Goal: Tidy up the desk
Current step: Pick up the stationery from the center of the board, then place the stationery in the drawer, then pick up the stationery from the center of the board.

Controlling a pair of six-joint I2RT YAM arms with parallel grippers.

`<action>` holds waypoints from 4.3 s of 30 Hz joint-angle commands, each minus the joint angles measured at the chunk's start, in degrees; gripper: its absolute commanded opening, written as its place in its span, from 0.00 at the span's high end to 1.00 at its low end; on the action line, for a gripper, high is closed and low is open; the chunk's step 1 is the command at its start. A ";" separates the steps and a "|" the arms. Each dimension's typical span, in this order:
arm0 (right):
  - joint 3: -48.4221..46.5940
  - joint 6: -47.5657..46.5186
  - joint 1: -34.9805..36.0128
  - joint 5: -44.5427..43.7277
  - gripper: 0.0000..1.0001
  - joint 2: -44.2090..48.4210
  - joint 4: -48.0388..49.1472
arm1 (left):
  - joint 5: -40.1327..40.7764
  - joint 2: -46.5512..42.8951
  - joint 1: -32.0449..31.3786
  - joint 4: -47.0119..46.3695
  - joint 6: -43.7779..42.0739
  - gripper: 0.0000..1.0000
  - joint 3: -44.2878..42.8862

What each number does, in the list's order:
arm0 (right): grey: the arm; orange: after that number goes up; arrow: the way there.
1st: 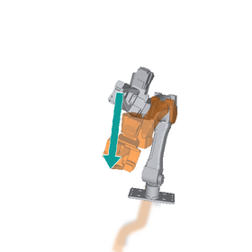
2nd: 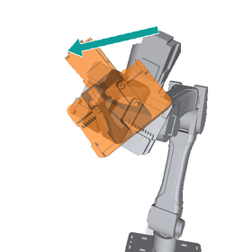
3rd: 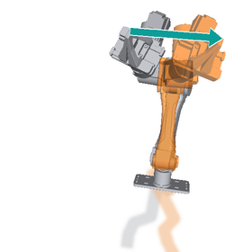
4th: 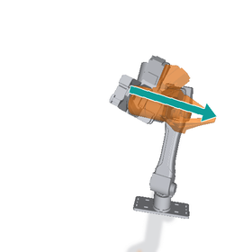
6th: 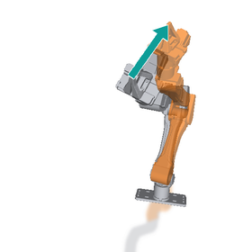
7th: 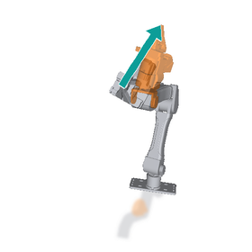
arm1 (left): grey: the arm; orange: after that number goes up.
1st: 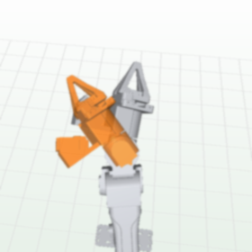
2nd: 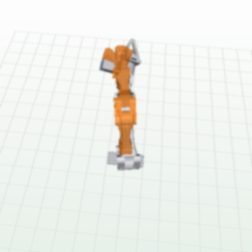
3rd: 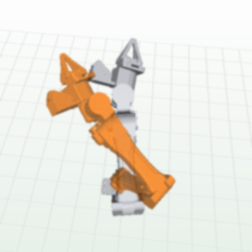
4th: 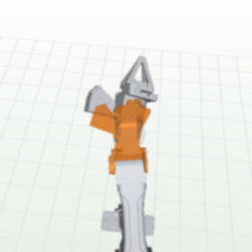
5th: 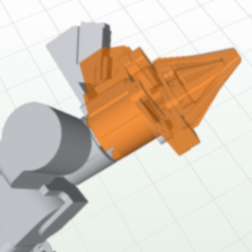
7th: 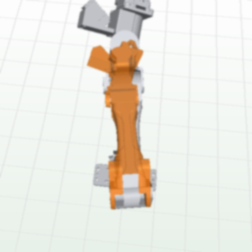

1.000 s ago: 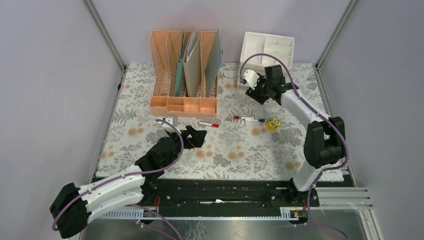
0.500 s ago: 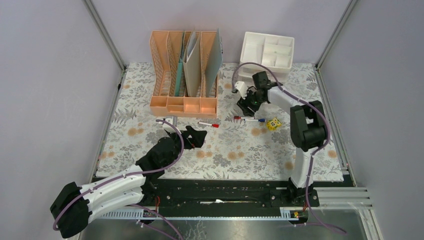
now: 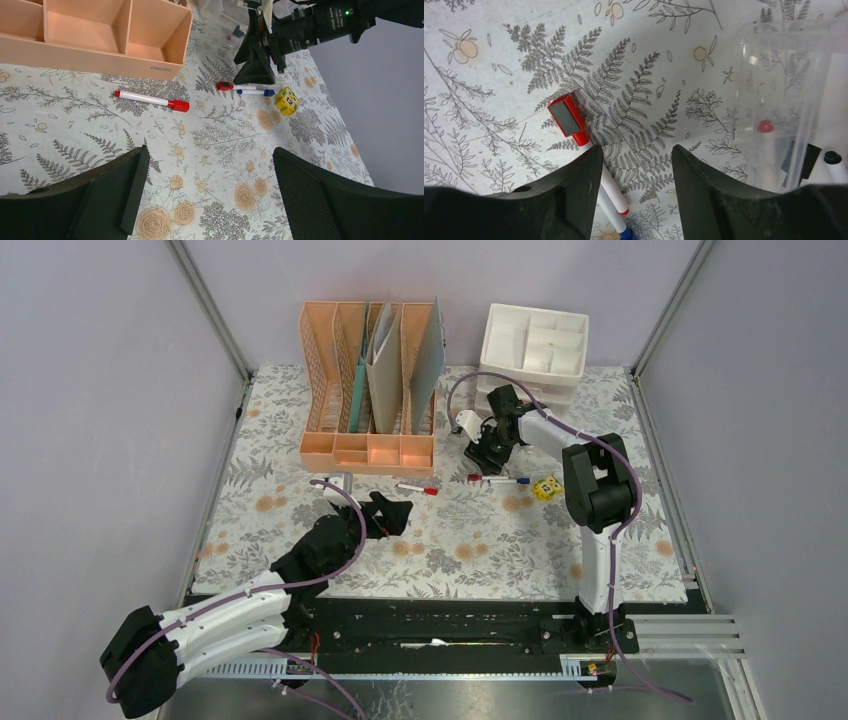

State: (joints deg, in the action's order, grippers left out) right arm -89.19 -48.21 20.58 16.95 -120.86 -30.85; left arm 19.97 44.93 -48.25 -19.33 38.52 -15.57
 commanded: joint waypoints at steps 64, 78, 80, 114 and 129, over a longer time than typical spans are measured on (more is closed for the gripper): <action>5.67 -6.36 1.93 -1.21 1.00 19.62 -1.50 | -3.05 0.59 1.10 -5.54 3.05 0.01 2.04; 6.11 -12.44 0.97 -24.14 1.00 15.97 15.90 | -2.65 0.08 1.50 -5.23 3.93 0.01 2.86; 6.17 -13.25 0.81 -24.87 1.00 14.32 17.48 | -2.49 -0.48 1.73 -4.94 4.01 0.01 3.08; 12.88 12.45 0.17 15.26 0.35 29.74 -2.21 | -5.39 3.60 3.08 -6.46 10.31 0.01 1.98; 24.00 12.55 0.10 25.89 0.31 40.98 -2.45 | -7.46 17.20 2.99 -0.61 10.54 0.01 -9.02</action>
State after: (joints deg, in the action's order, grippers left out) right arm -65.04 -35.97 20.88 40.10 -80.47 -32.84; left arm 13.04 59.37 -45.41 -21.78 48.10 -19.49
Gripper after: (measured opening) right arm 0.681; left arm 0.987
